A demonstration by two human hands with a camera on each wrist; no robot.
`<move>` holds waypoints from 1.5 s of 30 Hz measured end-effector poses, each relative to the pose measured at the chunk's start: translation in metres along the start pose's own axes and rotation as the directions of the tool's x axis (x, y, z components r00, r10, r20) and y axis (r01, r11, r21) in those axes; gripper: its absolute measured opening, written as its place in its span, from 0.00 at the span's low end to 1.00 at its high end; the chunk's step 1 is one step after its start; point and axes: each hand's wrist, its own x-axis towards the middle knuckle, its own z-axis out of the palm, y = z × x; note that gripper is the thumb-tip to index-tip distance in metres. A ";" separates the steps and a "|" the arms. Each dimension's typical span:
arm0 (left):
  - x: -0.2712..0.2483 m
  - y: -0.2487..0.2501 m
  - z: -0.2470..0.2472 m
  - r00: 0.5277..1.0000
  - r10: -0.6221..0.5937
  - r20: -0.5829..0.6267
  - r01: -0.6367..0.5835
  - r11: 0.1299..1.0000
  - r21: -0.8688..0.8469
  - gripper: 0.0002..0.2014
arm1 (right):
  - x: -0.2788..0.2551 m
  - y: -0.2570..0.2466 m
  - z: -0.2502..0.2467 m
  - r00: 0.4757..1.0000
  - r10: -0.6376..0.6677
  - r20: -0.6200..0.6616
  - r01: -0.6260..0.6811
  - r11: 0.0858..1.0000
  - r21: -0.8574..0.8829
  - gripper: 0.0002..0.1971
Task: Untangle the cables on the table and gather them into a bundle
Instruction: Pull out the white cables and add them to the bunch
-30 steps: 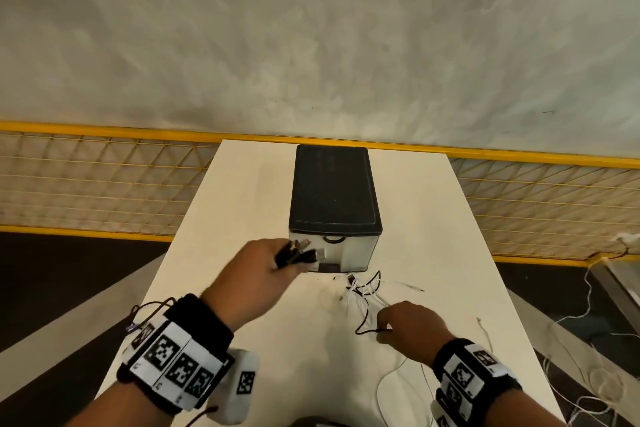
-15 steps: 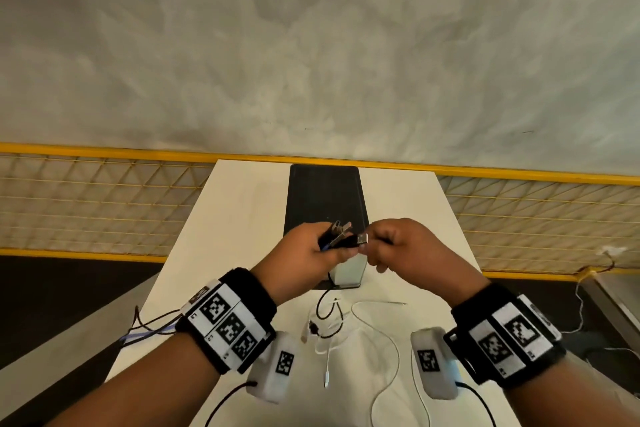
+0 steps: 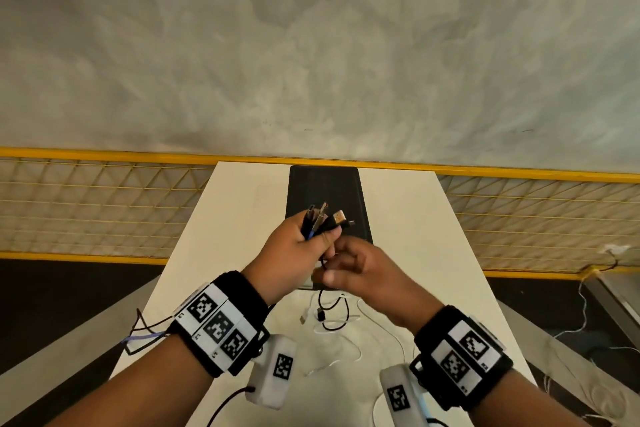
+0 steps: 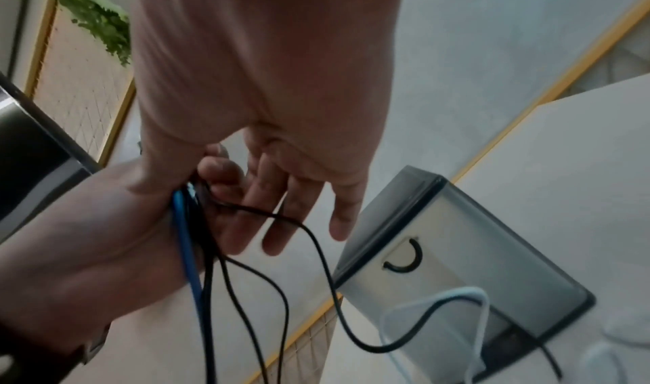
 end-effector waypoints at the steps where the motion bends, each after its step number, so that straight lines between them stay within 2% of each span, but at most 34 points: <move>1: -0.001 0.000 -0.001 1.000 0.002 -0.008 -0.002 1.000 -0.004 0.14 | 0.002 0.003 0.003 1.000 0.014 -0.005 -0.014 1.000 -0.006 0.10; 4: -0.003 0.004 -0.008 0.998 0.013 -0.054 -0.017 0.997 -0.071 0.17 | 0.007 0.015 0.008 0.999 0.052 0.004 -0.051 0.994 -0.097 0.06; 7: -0.003 0.029 -0.024 0.983 -0.005 -0.184 -0.064 0.929 -0.365 0.16 | 0.008 0.042 0.011 0.983 0.177 0.056 -0.149 0.932 -0.330 0.07; 9: -0.003 0.051 -0.046 0.959 0.009 -0.284 -0.157 0.848 -0.505 0.19 | 0.003 0.065 0.009 0.966 0.256 0.047 -0.208 0.869 -0.450 0.10; 12: -0.004 0.073 -0.081 0.915 0.088 -0.393 -0.308 0.781 -0.543 0.19 | -0.009 0.095 -0.003 0.944 0.330 -0.026 -0.302 0.827 -0.475 0.11; 14: -0.007 0.078 -0.094 0.894 0.113 -0.433 -0.342 0.795 -0.500 0.19 | -0.014 0.104 -0.010 0.939 0.338 -0.065 -0.325 0.806 -0.495 0.08; 18: -0.012 0.075 -0.097 0.838 0.134 -0.528 -0.368 0.854 -0.369 0.17 | -0.009 0.103 -0.014 0.944 0.304 -0.126 -0.322 0.772 -0.548 0.09; 20: -0.011 0.071 -0.093 0.830 0.133 -0.542 -0.343 0.887 -0.308 0.19 | -0.005 0.098 -0.016 0.948 0.278 -0.156 -0.318 0.783 -0.535 0.10; 21: -0.011 0.068 -0.089 0.828 0.135 -0.544 -0.313 0.917 -0.248 0.20 | -0.003 0.094 -0.016 0.949 0.272 -0.161 -0.316 0.802 -0.508 0.11; 23: -0.013 0.061 -0.081 0.825 0.198 -0.530 -0.234 0.972 0.000 0.20 | 0.000 0.084 -0.016 0.953 0.265 -0.147 -0.303 0.809 -0.504 0.11; 25: -0.018 0.057 -0.074 0.822 0.260 -0.506 -0.172 0.962 0.213 0.21 | 0.004 0.076 -0.017 0.961 0.244 -0.129 -0.274 0.787 -0.553 0.10; 27: -0.020 0.056 -0.079 0.790 0.273 -0.548 -0.155 0.955 0.251 0.20 | 0.005 0.073 -0.022 0.964 0.223 -0.146 -0.266 0.782 -0.563 0.08; 30: -0.020 0.059 -0.112 0.718 0.279 -0.637 -0.084 0.944 0.319 0.17 | -0.001 0.082 -0.035 0.942 0.262 -0.210 -0.335 0.704 -0.626 0.15; 33: -0.021 0.057 -0.143 0.688 0.290 -0.666 -0.022 0.925 0.380 0.22 | -0.007 0.092 -0.041 0.894 0.326 -0.308 -0.448 0.611 -0.653 0.08; 35: -0.021 0.053 -0.143 0.694 0.267 -0.668 -0.008 0.932 0.363 0.19 | -0.011 0.098 -0.041 0.840 0.470 -0.270 -0.513 0.530 -0.675 0.16; 36: -0.022 0.051 -0.136 0.714 0.239 -0.658 -0.021 0.947 0.321 0.17 | -0.014 0.099 -0.038 0.792 0.568 -0.223 -0.541 0.485 -0.687 0.21; 38: -0.023 0.043 -0.115 0.786 0.195 -0.587 -0.023 0.958 0.287 0.13 | -0.020 0.100 -0.028 0.692 0.706 -0.153 -0.601 0.444 -0.665 0.23; 41: -0.024 0.024 -0.080 0.902 0.072 -0.425 0.068 0.949 0.306 0.16 | -0.026 0.105 -0.020 0.599 0.794 -0.106 -0.657 0.411 -0.632 0.17; 43: -0.025 0.008 -0.058 0.951 -0.072 -0.301 0.160 0.947 0.278 0.21 | -0.026 0.107 -0.019 0.585 0.806 -0.090 -0.675 0.422 -0.605 0.11; 44: -0.025 0.001 -0.049 0.960 -0.152 -0.235 0.207 0.951 0.229 0.22 | -0.025 0.106 -0.020 0.614 0.784 -0.095 -0.687 0.472 -0.552 0.09; 45: -0.025 -0.007 -0.040 0.961 -0.219 -0.171 0.247 0.955 0.164 0.23 | -0.025 0.103 -0.022 0.665 0.738 -0.113 -0.697 0.560 -0.448 0.09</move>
